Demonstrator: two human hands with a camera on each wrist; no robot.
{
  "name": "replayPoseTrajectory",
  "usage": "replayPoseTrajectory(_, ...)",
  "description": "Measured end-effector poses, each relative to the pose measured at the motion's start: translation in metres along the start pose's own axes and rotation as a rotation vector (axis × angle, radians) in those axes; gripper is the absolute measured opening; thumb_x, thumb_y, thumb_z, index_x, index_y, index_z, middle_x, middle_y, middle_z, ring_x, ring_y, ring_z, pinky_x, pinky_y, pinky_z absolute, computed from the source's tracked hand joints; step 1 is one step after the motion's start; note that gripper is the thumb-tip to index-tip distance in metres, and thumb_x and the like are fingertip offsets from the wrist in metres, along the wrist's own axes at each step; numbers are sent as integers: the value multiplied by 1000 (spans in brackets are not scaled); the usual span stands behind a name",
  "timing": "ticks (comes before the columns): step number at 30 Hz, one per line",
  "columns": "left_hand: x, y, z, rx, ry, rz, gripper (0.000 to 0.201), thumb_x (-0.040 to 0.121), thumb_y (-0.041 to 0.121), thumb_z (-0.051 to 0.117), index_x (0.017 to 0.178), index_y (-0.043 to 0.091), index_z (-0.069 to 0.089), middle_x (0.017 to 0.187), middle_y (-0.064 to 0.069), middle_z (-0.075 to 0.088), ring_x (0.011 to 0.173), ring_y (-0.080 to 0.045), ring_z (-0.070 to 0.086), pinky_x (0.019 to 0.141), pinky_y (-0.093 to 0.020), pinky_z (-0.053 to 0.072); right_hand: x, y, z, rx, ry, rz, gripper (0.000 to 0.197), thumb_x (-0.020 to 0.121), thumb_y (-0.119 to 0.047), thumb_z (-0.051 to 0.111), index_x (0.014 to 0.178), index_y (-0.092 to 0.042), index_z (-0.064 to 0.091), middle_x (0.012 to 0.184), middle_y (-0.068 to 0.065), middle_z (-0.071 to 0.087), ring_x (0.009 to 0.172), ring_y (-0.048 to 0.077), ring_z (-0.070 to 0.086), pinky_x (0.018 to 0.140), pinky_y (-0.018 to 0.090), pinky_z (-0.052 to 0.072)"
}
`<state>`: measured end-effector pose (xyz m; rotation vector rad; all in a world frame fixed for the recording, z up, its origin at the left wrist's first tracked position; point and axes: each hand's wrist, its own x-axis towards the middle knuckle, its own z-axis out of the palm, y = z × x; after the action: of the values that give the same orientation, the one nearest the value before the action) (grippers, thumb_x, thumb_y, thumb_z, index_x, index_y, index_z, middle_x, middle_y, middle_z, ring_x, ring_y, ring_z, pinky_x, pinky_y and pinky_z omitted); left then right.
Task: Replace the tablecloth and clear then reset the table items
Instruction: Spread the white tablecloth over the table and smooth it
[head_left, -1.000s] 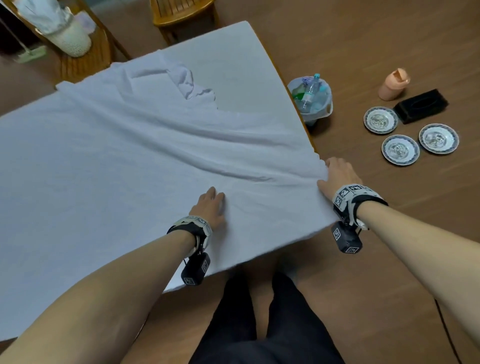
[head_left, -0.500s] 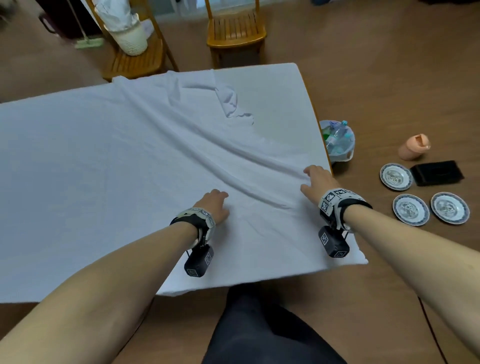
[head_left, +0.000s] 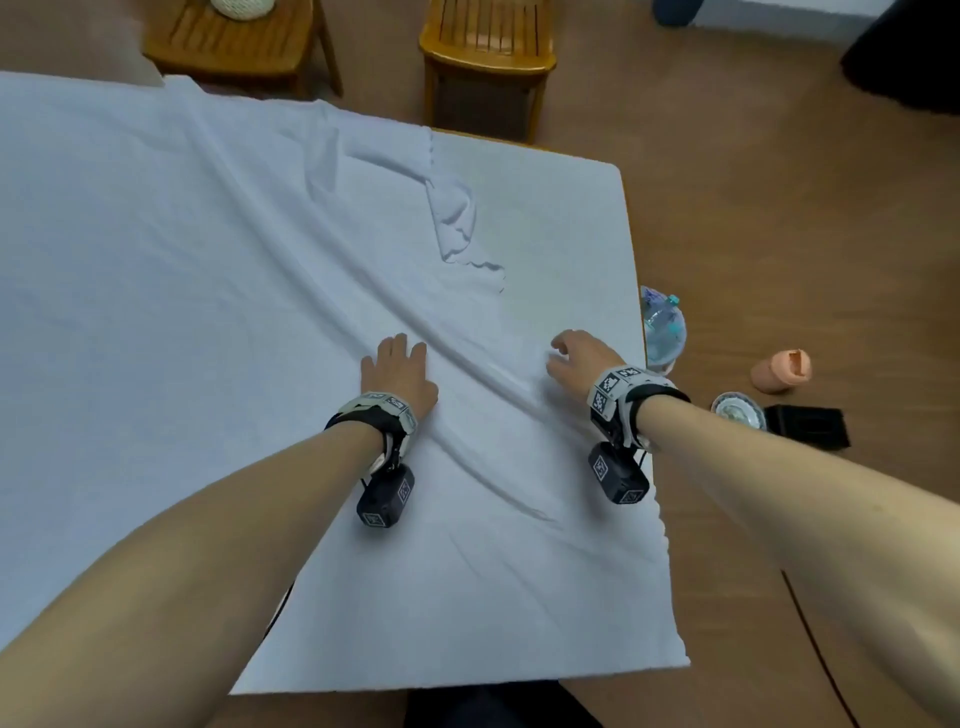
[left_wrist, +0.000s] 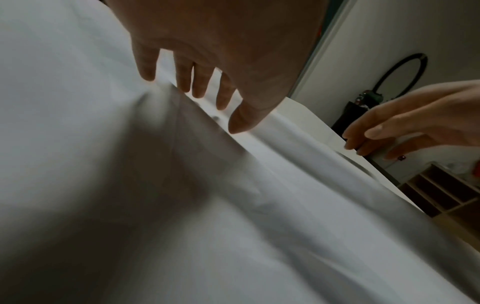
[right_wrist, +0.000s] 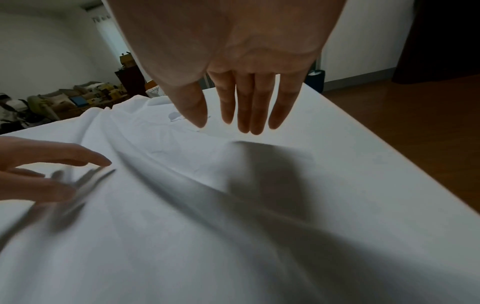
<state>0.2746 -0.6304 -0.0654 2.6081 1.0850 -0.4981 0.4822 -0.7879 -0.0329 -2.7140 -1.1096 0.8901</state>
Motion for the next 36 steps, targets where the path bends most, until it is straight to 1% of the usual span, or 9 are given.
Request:
replayPoseTrajectory(5, 15, 3, 8, -40, 16, -77, 56, 86, 25, 50, 140, 18, 37, 145, -6, 31, 133, -26, 31, 104, -47, 29, 60, -14, -1, -23, -5, -143, 42, 93, -17, 46, 135, -16, 50, 132, 8, 53, 118, 27, 53, 96, 37, 44)
replayPoseTrajectory(12, 19, 23, 16, -95, 72, -204, 58, 84, 21, 52, 140, 19, 37, 149, -3, 29, 136, -24, 29, 110, -54, 21, 144, -35, -13, -179, -74, -606, 52, 83, -6, 58, 130, -27, 54, 136, -1, 42, 123, 20, 44, 89, 38, 47)
replayPoseTrajectory(16, 1, 63, 22, -184, 71, -396, 56, 84, 24, 48, 139, 17, 38, 153, -5, 26, 139, -25, 27, 111, -54, 20, 172, -38, -23, -343, -67, -843, 24, 87, -16, 61, 110, -24, 66, 120, 0, 53, 115, 23, 45, 76, 35, 45)
replayPoseTrajectory(19, -23, 124, 38, -317, 23, -534, 64, 89, 29, 46, 149, 18, 26, 161, -7, 11, 147, -24, 12, 117, -53, 10, 181, -17, -36, -481, -90, -969, 20, 91, -15, 56, 103, -24, 68, 114, -2, 59, 113, 21, 46, 74, 34, 45)
replayPoseTrajectory(22, -35, 186, 45, -335, -71, -592, 71, 92, 33, 44, 153, 16, 12, 163, -6, -3, 150, -22, -1, 118, -55, 5, 190, 25, -65, -585, -79, -947, 25, 88, -13, 56, 104, -26, 69, 114, -1, 60, 115, 21, 47, 73, 33, 44)
replayPoseTrajectory(28, -22, 231, 34, -278, -180, -709, 69, 91, 31, 41, 152, 15, 12, 162, -8, -4, 149, -24, 4, 115, -57, 10, 222, 105, -132, -759, -58, -731, 30, 88, -12, 55, 114, -21, 67, 115, 7, 55, 114, 28, 49, 78, 37, 48)
replayPoseTrajectory(31, -15, 234, 27, -226, -162, -748, 56, 90, 30, 42, 142, 14, 30, 154, -11, 20, 141, -26, 24, 111, -54, 21, 230, 124, -153, -740, -81, -692, 24, 89, -15, 54, 107, -23, 66, 112, 7, 58, 107, 27, 52, 70, 34, 44)
replayPoseTrajectory(34, -6, 235, 17, -177, -100, -769, 46, 89, 30, 43, 132, 14, 41, 138, -8, 38, 126, -27, 38, 105, -48, 30, 232, 132, -162, -598, -155, -707, 16, 85, -25, 52, 86, -19, 67, 88, 2, 65, 77, 21, 60, 56, 29, 44)
replayPoseTrajectory(36, 5, 235, 10, -201, -38, -744, 43, 89, 27, 45, 130, 13, 44, 132, -8, 42, 119, -27, 42, 98, -42, 36, 232, 131, -164, -514, -158, -686, 23, 87, -32, 47, 83, -18, 65, 80, 2, 64, 69, 21, 59, 52, 29, 44)
